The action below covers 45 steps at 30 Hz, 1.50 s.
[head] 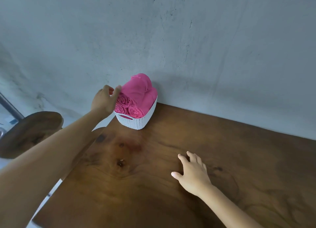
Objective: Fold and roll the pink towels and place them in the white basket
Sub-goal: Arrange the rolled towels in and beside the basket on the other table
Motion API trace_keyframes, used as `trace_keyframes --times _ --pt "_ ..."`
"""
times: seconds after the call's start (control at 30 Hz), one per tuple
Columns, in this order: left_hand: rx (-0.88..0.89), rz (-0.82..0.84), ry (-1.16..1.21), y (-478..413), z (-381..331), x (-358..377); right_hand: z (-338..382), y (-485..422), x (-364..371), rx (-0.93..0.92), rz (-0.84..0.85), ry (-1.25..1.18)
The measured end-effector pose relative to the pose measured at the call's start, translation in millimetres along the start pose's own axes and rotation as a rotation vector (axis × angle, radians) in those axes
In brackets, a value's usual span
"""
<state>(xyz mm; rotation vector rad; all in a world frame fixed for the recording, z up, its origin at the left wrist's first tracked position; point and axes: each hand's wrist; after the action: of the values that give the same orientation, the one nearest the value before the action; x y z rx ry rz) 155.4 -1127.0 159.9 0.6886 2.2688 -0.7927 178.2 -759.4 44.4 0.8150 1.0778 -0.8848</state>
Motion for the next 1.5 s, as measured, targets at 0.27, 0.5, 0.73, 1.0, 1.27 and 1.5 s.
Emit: trace_keyframes --times 0.27,0.5,0.73,1.0,1.27,1.5 --pt "-0.106 0.195 0.195 -19 38 15 66 -45 -23 0.056 -0.085 -0.283" --pt "-0.248 0.436 0.484 -22 59 30 159 -106 -43 0.225 -0.042 -0.896" --pt "-0.283 0.457 0.596 -18 69 35 196 -119 -29 0.345 -0.105 -1.173" --pt "-0.194 0.461 0.522 14 67 19 196 -81 -20 0.383 -0.128 -1.245" --pt "-0.167 0.442 0.49 88 74 -10 184 1 -11 0.386 -0.118 -1.311" --pt "-0.201 0.389 0.465 173 67 -51 174 89 -8 0.383 -0.081 -1.347"
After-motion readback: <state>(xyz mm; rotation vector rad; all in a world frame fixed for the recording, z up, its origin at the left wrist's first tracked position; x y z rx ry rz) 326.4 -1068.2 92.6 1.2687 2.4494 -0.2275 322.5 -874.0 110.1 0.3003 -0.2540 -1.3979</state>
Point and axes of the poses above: each hand's wrist, its own y-axis away from the middle knuckle, its own x-axis out of the palm, z = x × y, and after that the axes turned 11 degrees about -z, right-handed
